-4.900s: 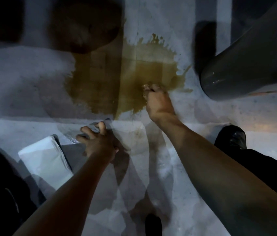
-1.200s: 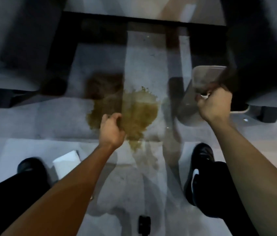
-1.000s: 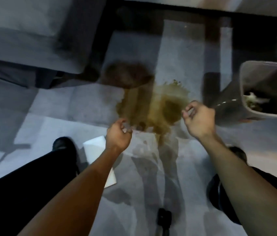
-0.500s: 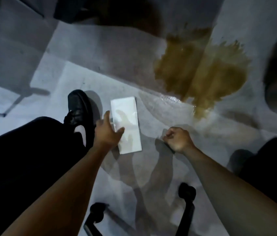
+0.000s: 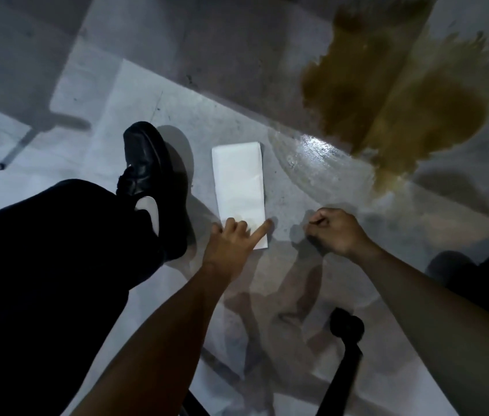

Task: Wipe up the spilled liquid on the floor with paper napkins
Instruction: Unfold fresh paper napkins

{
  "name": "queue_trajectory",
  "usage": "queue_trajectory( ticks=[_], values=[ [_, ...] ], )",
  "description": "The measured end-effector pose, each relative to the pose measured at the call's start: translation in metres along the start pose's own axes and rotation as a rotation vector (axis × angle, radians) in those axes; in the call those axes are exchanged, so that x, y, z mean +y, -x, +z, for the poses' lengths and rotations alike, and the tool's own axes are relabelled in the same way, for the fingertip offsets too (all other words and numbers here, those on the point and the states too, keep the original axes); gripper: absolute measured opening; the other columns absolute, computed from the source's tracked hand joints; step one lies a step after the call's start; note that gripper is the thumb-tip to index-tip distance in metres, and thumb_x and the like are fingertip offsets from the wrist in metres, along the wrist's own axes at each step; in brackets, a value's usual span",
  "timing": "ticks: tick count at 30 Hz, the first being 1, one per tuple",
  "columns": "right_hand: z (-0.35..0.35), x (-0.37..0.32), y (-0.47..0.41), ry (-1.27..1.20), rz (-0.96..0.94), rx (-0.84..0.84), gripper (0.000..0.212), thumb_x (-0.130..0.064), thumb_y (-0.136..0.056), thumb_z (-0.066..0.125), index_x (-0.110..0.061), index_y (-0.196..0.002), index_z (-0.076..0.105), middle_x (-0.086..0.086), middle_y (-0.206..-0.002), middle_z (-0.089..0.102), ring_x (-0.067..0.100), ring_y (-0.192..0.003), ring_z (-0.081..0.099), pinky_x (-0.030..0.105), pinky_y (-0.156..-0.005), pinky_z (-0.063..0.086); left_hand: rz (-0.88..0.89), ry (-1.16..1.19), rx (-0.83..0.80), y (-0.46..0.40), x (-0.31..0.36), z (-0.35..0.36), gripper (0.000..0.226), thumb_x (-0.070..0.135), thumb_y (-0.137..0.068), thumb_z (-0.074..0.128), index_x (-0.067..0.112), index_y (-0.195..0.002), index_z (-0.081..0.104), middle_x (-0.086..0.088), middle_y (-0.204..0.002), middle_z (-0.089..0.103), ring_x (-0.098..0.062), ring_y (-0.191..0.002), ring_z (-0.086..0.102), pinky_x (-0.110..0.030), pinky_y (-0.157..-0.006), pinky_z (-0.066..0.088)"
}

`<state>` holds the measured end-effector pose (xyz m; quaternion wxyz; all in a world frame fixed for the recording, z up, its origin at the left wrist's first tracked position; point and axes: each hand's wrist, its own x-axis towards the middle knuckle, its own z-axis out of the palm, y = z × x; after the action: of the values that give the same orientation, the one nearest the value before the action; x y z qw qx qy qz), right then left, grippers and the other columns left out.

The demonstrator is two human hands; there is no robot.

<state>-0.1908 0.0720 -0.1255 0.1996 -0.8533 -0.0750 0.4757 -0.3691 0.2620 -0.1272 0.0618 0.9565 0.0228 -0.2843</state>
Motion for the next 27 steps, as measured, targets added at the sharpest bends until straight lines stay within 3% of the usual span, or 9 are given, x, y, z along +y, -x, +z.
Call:
queue_trajectory(
  ticks=[6,9,11,14,16,18,21,24,27],
  values=[
    [-0.007,-0.002,-0.004,-0.015,-0.002,-0.013,0.012,-0.026,-0.083,0.079,-0.018,-0.079,0.07,-0.005,-0.08,0.071,0.012,-0.08,0.066,0.017,-0.066,0.044,-0.001,0.045,0.136,-0.007,-0.001,-0.004,0.075,0.006,-0.084,0.039,0.024,-0.156,0.04,-0.007,-0.082,0.063,-0.032,-0.077,0.062,-0.041,-0.07,0.047],
    [-0.012,0.001,0.0,-0.038,0.0,-0.01,0.015,-0.031,-0.083,0.079,-0.018,-0.08,0.072,-0.003,-0.082,0.074,0.013,-0.081,0.067,0.023,-0.071,0.047,-0.121,0.191,0.018,-0.01,-0.001,-0.017,0.083,0.015,-0.087,0.054,0.025,-0.162,0.022,-0.008,-0.108,0.067,-0.033,-0.101,0.061,-0.043,-0.084,0.046],
    [-0.016,0.001,0.006,-0.095,0.042,0.002,0.015,-0.031,-0.083,0.078,-0.018,-0.08,0.073,-0.003,-0.081,0.074,0.015,-0.08,0.069,0.027,-0.074,0.052,-0.261,0.465,-0.003,-0.011,-0.004,-0.037,0.076,0.025,-0.087,0.061,0.021,-0.158,0.033,-0.015,-0.122,0.068,-0.038,-0.113,0.062,-0.043,-0.096,0.051],
    [-0.024,-0.01,0.027,-0.345,0.108,-0.005,0.014,-0.027,-0.087,0.075,-0.017,-0.079,0.072,0.002,-0.069,0.071,0.024,-0.066,0.066,0.037,-0.063,0.054,-0.45,0.875,0.068,-0.006,-0.016,-0.09,0.056,0.029,-0.085,0.057,0.015,-0.139,0.059,-0.018,-0.11,0.075,-0.037,-0.108,0.068,-0.036,-0.098,0.054],
    [-0.027,-0.027,0.043,-0.526,0.113,-0.008,0.012,-0.023,-0.091,0.073,-0.016,-0.083,0.071,0.008,-0.069,0.066,0.024,-0.062,0.059,0.03,-0.055,0.047,-0.545,1.163,0.142,-0.004,-0.028,-0.133,0.05,0.024,-0.073,0.051,0.012,-0.117,0.072,-0.019,-0.101,0.074,-0.038,-0.095,0.07,-0.039,-0.084,0.059],
    [-0.035,-0.05,0.059,-0.613,0.063,0.009,0.011,-0.029,-0.091,0.075,-0.019,-0.087,0.071,0.005,-0.079,0.068,0.019,-0.068,0.061,0.027,-0.058,0.049,-0.589,1.497,0.171,-0.002,-0.035,-0.178,0.043,0.013,-0.059,0.048,0.007,-0.096,0.069,-0.018,-0.084,0.066,-0.037,-0.074,0.063,-0.033,-0.053,0.055],
    [-0.057,-0.094,0.083,-0.697,-0.114,0.043,0.012,-0.036,-0.086,0.078,-0.025,-0.09,0.074,-0.006,-0.087,0.072,0.017,-0.083,0.068,0.036,-0.073,0.058,-0.628,1.843,0.174,0.011,-0.041,-0.238,0.059,0.005,-0.047,0.046,-0.002,-0.104,0.06,-0.021,-0.097,0.053,-0.038,-0.086,0.058,-0.033,-0.06,0.055],
    [-0.087,-0.137,0.112,-0.732,-0.295,0.153,0.044,-0.056,-0.074,0.08,-0.026,-0.105,0.072,-0.006,-0.101,0.071,0.015,-0.097,0.069,0.037,-0.084,0.058,-0.505,2.023,0.165,0.033,-0.031,-0.293,0.07,0.008,-0.049,0.043,0.001,-0.118,0.055,-0.018,-0.109,0.057,-0.037,-0.091,0.064,-0.039,-0.069,0.059],
    [-0.124,-0.163,0.145,-0.729,-0.359,0.282,0.082,-0.077,-0.064,0.072,-0.028,-0.13,0.063,0.0,-0.127,0.066,0.014,-0.114,0.064,0.036,-0.098,0.054,-0.356,2.163,0.176,0.063,-0.007,-0.345,0.058,0.009,-0.055,0.035,0.0,-0.107,0.059,-0.014,-0.094,0.064,-0.03,-0.076,0.068,-0.032,-0.065,0.058]
  ],
)
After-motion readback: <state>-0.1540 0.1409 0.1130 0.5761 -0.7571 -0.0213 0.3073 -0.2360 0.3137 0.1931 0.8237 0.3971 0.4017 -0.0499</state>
